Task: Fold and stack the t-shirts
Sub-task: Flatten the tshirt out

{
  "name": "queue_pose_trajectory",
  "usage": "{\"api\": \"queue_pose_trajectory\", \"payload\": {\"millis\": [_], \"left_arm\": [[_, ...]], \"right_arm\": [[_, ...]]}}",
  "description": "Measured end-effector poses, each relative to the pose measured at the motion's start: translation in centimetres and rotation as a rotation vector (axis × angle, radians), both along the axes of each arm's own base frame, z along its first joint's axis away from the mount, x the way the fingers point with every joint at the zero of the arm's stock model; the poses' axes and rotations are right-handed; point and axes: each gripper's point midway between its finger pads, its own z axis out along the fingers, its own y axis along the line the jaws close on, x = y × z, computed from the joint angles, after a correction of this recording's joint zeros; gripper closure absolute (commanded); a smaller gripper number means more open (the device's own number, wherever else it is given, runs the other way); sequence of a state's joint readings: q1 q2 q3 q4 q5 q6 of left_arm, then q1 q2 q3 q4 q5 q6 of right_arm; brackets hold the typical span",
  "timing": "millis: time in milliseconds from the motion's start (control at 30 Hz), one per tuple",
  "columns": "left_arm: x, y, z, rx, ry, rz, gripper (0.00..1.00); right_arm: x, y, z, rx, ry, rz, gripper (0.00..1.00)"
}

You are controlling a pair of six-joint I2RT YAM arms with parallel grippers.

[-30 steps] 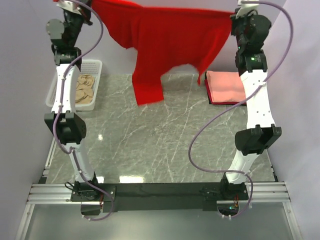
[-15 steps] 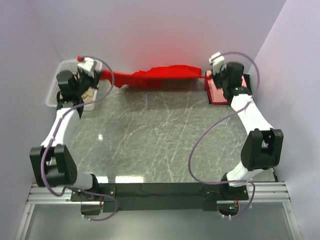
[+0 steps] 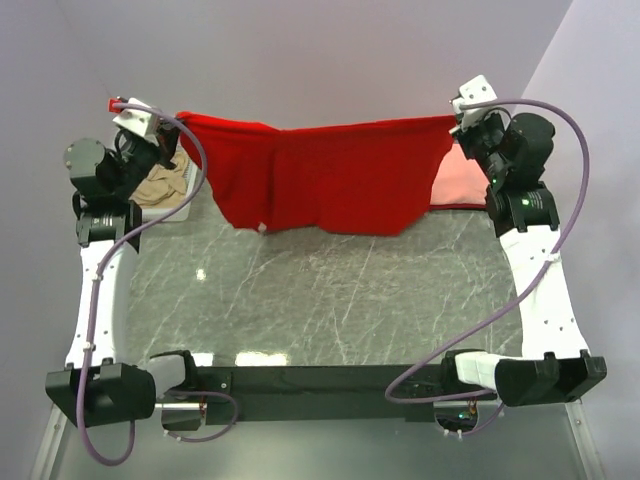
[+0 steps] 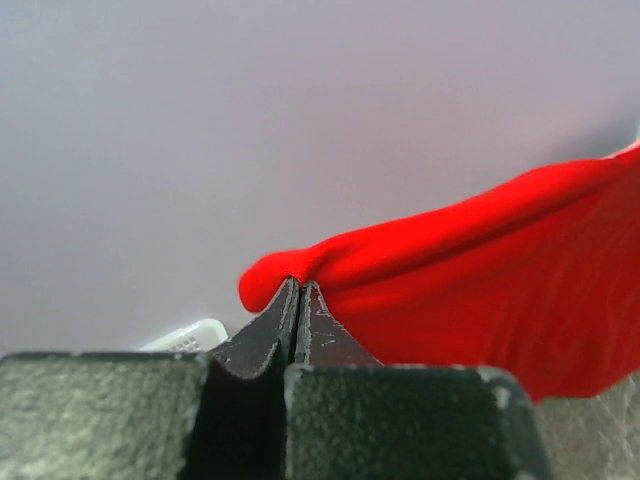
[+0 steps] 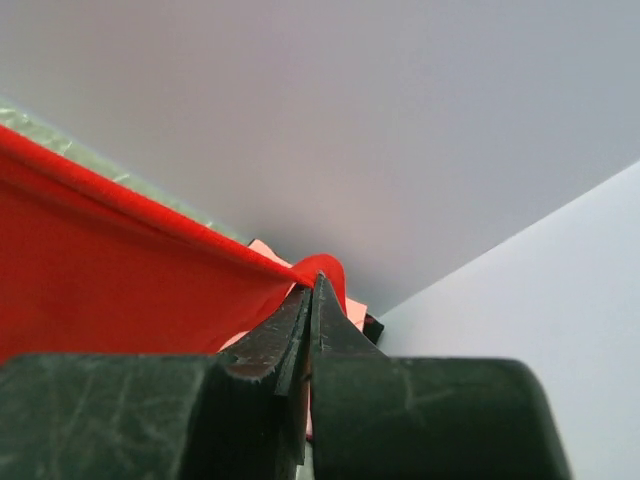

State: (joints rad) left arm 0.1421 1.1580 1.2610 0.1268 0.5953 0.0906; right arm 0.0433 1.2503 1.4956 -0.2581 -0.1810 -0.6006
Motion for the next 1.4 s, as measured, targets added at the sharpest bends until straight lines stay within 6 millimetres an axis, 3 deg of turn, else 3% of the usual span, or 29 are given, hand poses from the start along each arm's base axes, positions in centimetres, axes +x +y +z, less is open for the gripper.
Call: {"api": "queue_pose_trajectory", "payload": {"millis": [67,167,300,367,433,500,567,633,733,800,867,933,1000,1067,1133,1200,1233,1300,1333,1400], "left_arm": [[0.1,-0.1,-0.5,0.003,0.019,-0.008,0.99],[2.1,0.3,-2.9,-0.007,0.09,-0.003,0.99],[6.2,1.3,-7.3,-0.033,0.211,0.029,0.99],[8.8,1.7,-8.6,-0.046,0.238,0.048,0.99],[12.0,2.1,-9.2,-0.066,0.248,0.061,0.99],[15.9,2.5,-8.5,-0.097,0.217,0.077,0.99],[19.6,2.8,-6.9,-0.138,0.178,0.084,0.99],[21.9,3.1,-3.9,-0.165,0.094,0.088,0.99],[22.0,3.4,3.2,-0.201,-0.081,0.095,0.99],[20.1,3.5,9.0,-0.208,-0.238,0.091,0.99],[16.7,3.3,14.4,-0.201,-0.396,0.08,0.99],[12.9,3.0,18.6,-0.179,-0.525,0.072,0.99],[9.8,2.7,20.6,-0.158,-0.607,0.067,0.99],[7.8,2.8,20.8,-0.121,-0.644,0.08,0.99],[7.2,2.9,18.6,-0.091,-0.621,0.091,0.99],[8.3,3.0,14.2,-0.063,-0.541,0.105,0.99],[9.4,3.2,10.7,-0.049,-0.468,0.114,0.99],[11.5,3.4,3.4,-0.021,-0.313,0.124,0.99],[12.4,3.5,-1.3,0.0,-0.219,0.132,0.99],[12.8,3.7,-11.2,0.038,-0.007,0.139,0.99]], "right_arm": [[0.0,0.1,-0.5,-0.016,0.019,0.01,1.0],[1.0,0.2,-2.5,-0.031,0.076,0.014,1.0],[5.3,0.0,-8.9,-0.031,0.228,-0.007,1.0],[7.9,-0.1,-12.1,-0.023,0.297,-0.033,1.0],[11.3,-0.2,-13.3,-0.003,0.325,-0.066,1.0],[15.4,-0.3,-12.6,0.023,0.295,-0.108,1.0],[19.1,-0.4,-10.0,0.062,0.226,-0.148,1.0],[21.5,-0.6,-5.2,0.12,0.097,-0.179,1.0],[20.5,-0.7,1.6,0.197,-0.071,-0.185,1.0],[17.7,-0.7,6.2,0.245,-0.19,-0.172,1.0],[13.7,-0.7,10.5,0.281,-0.304,-0.149,1.0],[10.4,-0.7,14.6,0.3,-0.418,-0.119,1.0],[8.1,-0.7,18.0,0.311,-0.52,-0.098,1.0],[7.1,-0.5,19.3,0.303,-0.572,-0.073,1.0],[8.2,0.0,17.5,0.275,-0.543,-0.053,1.0],[10.5,0.8,12.9,0.223,-0.444,-0.031,1.0],[11.6,1.1,10.4,0.202,-0.388,-0.025,1.0],[14.4,1.7,1.6,0.143,-0.184,-0.01,1.0],[15.0,2.0,-3.1,0.115,-0.079,-0.002,1.0],[14.7,2.4,-13.2,0.063,0.165,0.019,1.0]]}}
